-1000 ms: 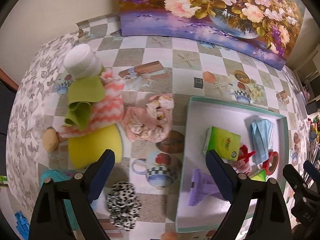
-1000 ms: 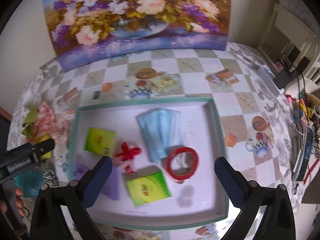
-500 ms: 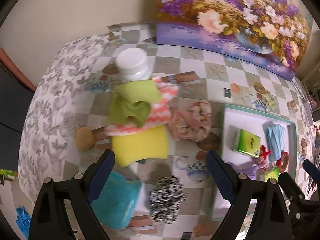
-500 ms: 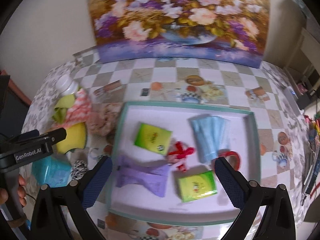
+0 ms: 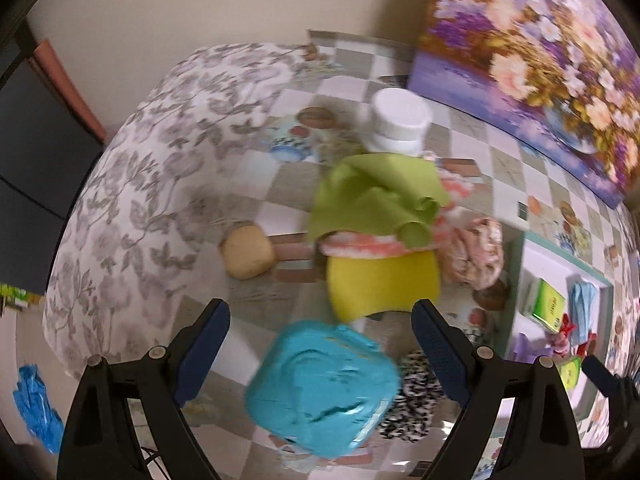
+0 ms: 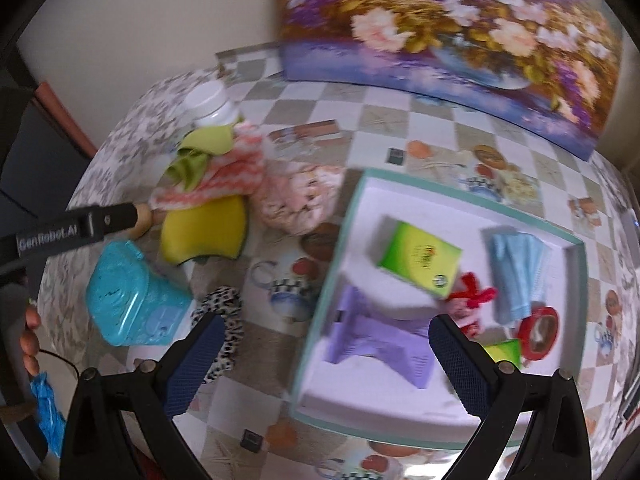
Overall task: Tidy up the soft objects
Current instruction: 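Move both empty tools back from the tray to the pile, then grasp the leopard-print scrunchie with the right tool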
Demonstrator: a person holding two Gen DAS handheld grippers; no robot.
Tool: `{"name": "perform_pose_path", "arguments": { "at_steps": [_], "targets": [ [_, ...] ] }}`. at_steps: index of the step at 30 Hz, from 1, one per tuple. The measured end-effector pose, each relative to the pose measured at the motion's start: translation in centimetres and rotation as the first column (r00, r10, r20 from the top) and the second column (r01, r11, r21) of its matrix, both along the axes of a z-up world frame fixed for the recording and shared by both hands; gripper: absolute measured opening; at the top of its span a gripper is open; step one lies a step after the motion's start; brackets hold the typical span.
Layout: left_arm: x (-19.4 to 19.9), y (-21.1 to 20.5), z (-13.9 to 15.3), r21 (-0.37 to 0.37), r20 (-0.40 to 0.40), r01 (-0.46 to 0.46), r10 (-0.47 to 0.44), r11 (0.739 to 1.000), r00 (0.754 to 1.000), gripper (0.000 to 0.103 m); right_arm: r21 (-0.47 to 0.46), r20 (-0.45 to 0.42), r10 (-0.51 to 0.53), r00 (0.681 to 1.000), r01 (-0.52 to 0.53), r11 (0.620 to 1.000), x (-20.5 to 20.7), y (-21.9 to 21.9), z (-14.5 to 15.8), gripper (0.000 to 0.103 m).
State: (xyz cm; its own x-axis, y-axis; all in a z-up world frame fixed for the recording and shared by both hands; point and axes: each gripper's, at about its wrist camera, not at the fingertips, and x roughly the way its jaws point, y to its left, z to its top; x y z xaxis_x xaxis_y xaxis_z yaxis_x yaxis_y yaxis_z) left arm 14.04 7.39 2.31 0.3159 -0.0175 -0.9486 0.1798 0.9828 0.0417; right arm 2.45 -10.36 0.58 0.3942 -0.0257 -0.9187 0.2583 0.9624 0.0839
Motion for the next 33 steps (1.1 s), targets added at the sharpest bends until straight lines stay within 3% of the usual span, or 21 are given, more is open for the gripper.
{"name": "perform_pose_path", "arguments": {
  "at_steps": [13,26,33],
  "targets": [
    [2.0,4.0,-2.8,-0.012,-0.075,-0.12,0.119,0.993,0.99,0.092,0.051,-0.04,0.06,0.997,-0.058,0.997,1.8,2.8,-3.0,0.103],
    [2.8,5.1,-4.0,-0.044,-0.112,-0.16,0.154,0.986,0.982,0.092,0.102,-0.069,0.103,0.992,-0.096,0.99,2.7,3.9,-5.1,0.086],
    [3.1,5.9,-4.3,-0.063,-0.125,-0.19,0.182,0.98,0.975,0.092,0.117,-0.071,0.141,0.988,-0.132,0.984,3.3,5.1,-6.2,0.082]
  ]
}}
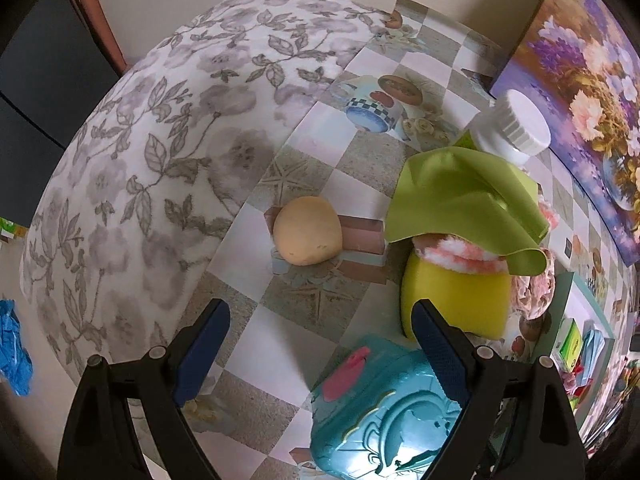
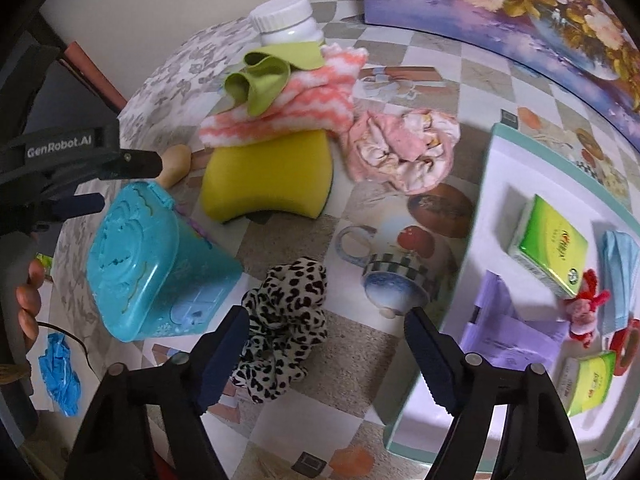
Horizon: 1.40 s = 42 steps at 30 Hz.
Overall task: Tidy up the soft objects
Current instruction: 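Grasp the leopard-print scrunchie with the right tool, then grasp the beige ball with the left tool while the right tool lifts the scrunchie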
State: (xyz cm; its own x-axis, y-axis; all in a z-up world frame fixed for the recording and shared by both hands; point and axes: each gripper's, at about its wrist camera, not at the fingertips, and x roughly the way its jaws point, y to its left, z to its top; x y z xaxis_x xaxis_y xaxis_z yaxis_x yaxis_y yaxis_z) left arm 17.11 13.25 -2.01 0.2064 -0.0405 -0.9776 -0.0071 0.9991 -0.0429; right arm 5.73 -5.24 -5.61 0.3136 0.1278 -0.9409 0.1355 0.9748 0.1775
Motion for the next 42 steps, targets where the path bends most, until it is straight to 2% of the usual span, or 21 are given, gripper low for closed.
{"name": "perform_pose_path", "arguments": {
  "at_steps": [6,13,20,32,42],
  "targets": [
    [0.2,1.1,-0.3,-0.015,-0.007,-0.033,0.033,0.999,0.999,0.092,0.017,-0.016,0.016,1.0,-0.016,1.0,0.4,0.6,-1.1,0.071],
    [0.4,1.8,-0.9,-0.027,-0.021,-0.051,0.051,0.998,0.998,0.092,0.024,-0.017,0.022,1.0,-0.021,0.999,1.0,1.2,-2.0,0.069],
    [0.6,2.4,-1.4,-0.037,-0.03,-0.074,0.073,0.997,0.997,0.092,0.064,0.004,0.031,1.0,-0.031,0.997,1.3,1.7,-2.1,0.047],
    [0.9,2.8,-1.9,-0.048,-0.042,-0.083,0.081,0.995,0.996,0.092,0.076,0.022,0.002,1.0,-0.003,0.997,1.4,0.5,-1.6,0.026],
    [2.3,2.7,-2.7,-0.069,-0.042,-0.088,0.085,0.994,0.995,0.092,0.071,0.075,-0.047,0.996,0.042,0.997,1.2,-1.6,0.6,0.023]
  ]
}}
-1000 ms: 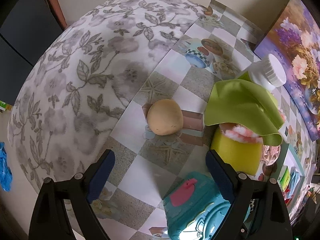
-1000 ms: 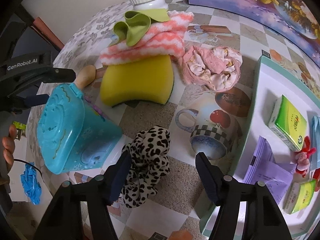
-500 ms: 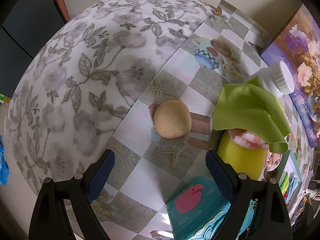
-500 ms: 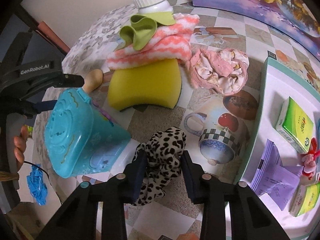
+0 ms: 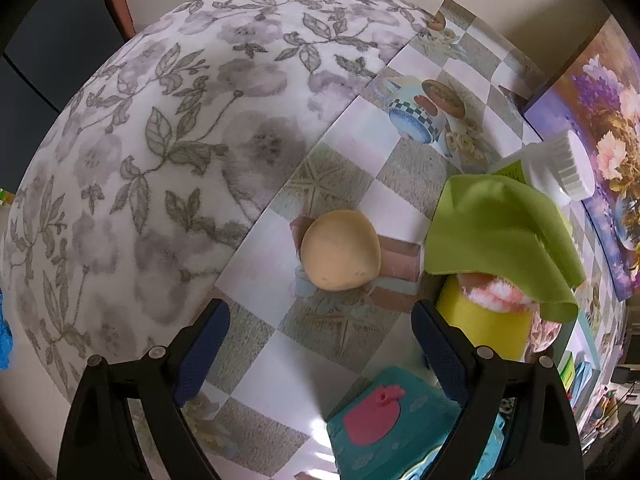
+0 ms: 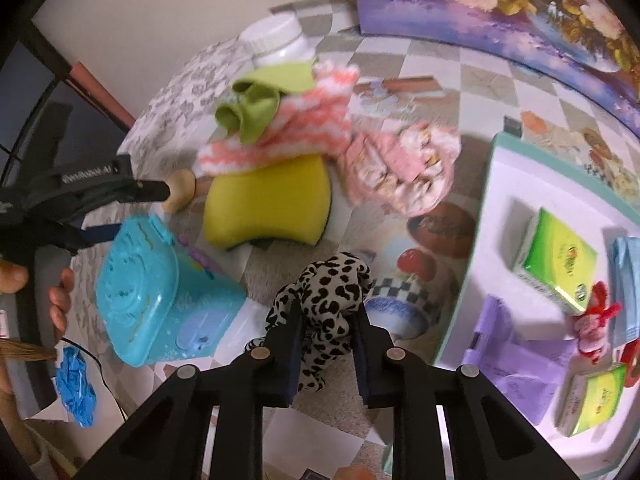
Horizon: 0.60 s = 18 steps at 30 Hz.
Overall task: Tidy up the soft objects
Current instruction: 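Grasp the beige ball with the left tool while the right tool lifts the scrunchie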
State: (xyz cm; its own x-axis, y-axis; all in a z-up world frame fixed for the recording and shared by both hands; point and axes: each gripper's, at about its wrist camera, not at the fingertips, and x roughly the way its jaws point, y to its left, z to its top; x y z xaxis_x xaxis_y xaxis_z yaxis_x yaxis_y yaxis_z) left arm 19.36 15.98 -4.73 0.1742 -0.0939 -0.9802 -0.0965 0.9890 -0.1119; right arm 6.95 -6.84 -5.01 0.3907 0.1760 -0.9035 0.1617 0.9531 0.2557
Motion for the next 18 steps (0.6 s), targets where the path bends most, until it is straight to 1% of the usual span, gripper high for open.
{"name": "perform_pose_path", "arguments": {
  "at_steps": [12,18],
  "targets": [
    [2.2,-0.3,-1.2,-0.002,0.021,0.03,-0.03,1.0,0.999,0.092,-0.027,0.113,-0.095,0.989,0.099,0.995,-1.7,-3.9,5.1,0.023],
    [3.0,-1.6,-2.1,0.021,0.022,0.064,-0.064,0.998,0.998,0.086,-0.021,0.132,-0.129,0.983,0.133,0.991,-2.3,-4.8,5.9,0.023]
  ]
}}
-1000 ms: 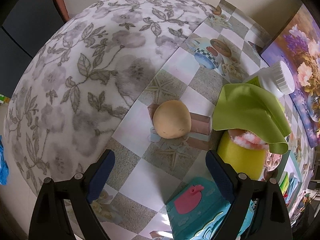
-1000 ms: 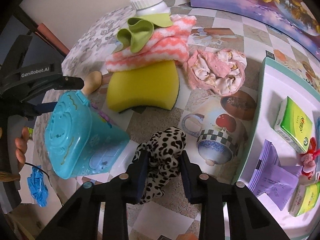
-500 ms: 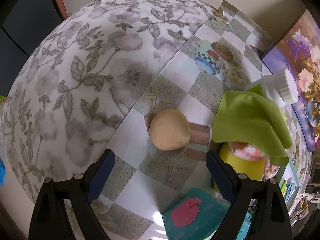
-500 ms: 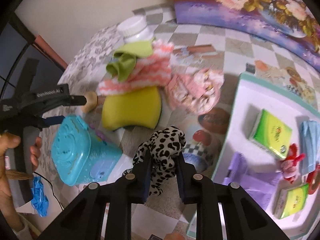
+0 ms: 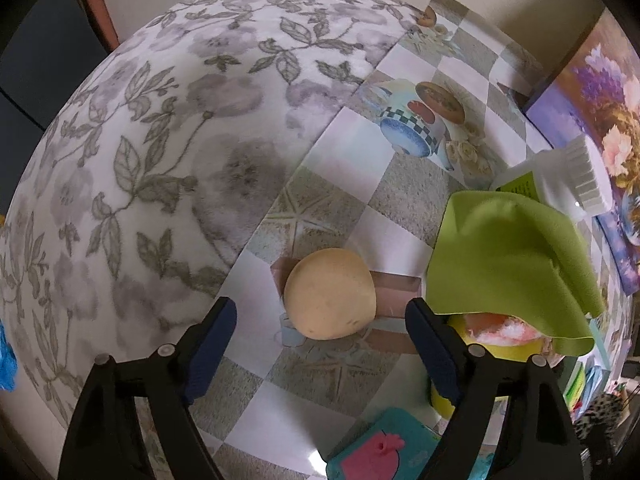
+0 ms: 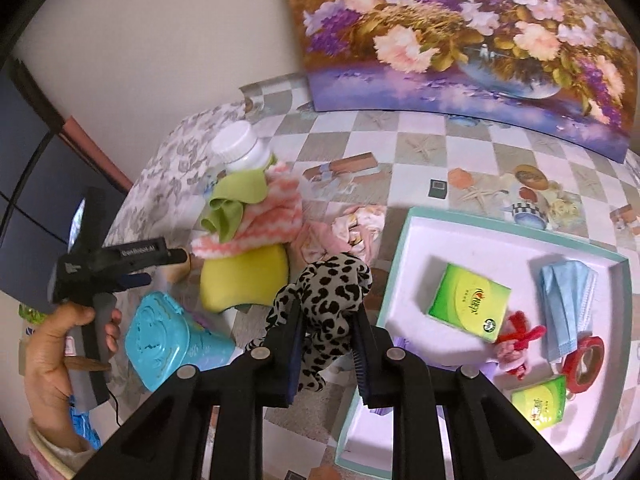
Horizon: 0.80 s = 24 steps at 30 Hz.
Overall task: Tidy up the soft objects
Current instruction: 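Grasp the beige ball with the left tool while the right tool lifts the scrunchie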
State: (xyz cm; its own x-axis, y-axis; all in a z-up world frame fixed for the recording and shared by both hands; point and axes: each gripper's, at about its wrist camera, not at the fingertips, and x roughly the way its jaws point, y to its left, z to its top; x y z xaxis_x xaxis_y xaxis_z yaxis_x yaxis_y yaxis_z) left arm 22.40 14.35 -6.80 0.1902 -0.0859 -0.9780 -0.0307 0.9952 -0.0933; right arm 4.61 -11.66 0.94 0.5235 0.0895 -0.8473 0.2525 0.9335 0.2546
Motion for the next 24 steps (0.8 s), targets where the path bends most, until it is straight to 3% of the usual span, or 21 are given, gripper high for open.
{"name": "perform_pose_path", "arguments": {
  "at_steps": [2,3,8,10,17,24],
  "targets": [
    [0.1,-0.3,-0.4,0.008,-0.003,0.008,-0.008,1.0,1.0,0.081,-0.001,-0.001,0.0,1.0,0.0,1.0,0.0,0.0,0.0,0.023],
    [0.2,-0.5,-0.6,0.011,-0.006,0.012,-0.012,1.0,1.0,0.073,-0.002,-0.003,0.002,1.0,-0.002,1.0,0.0,0.0,0.0,0.023],
    [0.1,-1.0,-1.2,0.048,-0.005,0.026,-0.026,0.999,1.0,0.063,-0.003,-0.011,0.009,1.0,-0.009,1.0,0.1,0.2,-0.3,0.023],
    [-0.1,-1.0,-1.2,0.046,0.005,0.022,-0.022,0.999,1.0,0.051,-0.002,-0.014,0.01,1.0,-0.01,1.0,0.2,0.2,-0.4,0.023],
    [-0.2,-0.7,-0.8,0.014,0.018,0.013,-0.013,1.0,1.0,0.049,0.007,-0.017,-0.007,1.0,0.007,1.0,0.0,-0.3,-0.4,0.023],
    [-1.5,1.1,4.2,0.008,0.124,0.002,-0.003,1.0,0.992,0.049,0.006,-0.007,-0.043,0.999,0.043,0.999,-0.6,-1.3,0.3,0.023]
  ]
}}
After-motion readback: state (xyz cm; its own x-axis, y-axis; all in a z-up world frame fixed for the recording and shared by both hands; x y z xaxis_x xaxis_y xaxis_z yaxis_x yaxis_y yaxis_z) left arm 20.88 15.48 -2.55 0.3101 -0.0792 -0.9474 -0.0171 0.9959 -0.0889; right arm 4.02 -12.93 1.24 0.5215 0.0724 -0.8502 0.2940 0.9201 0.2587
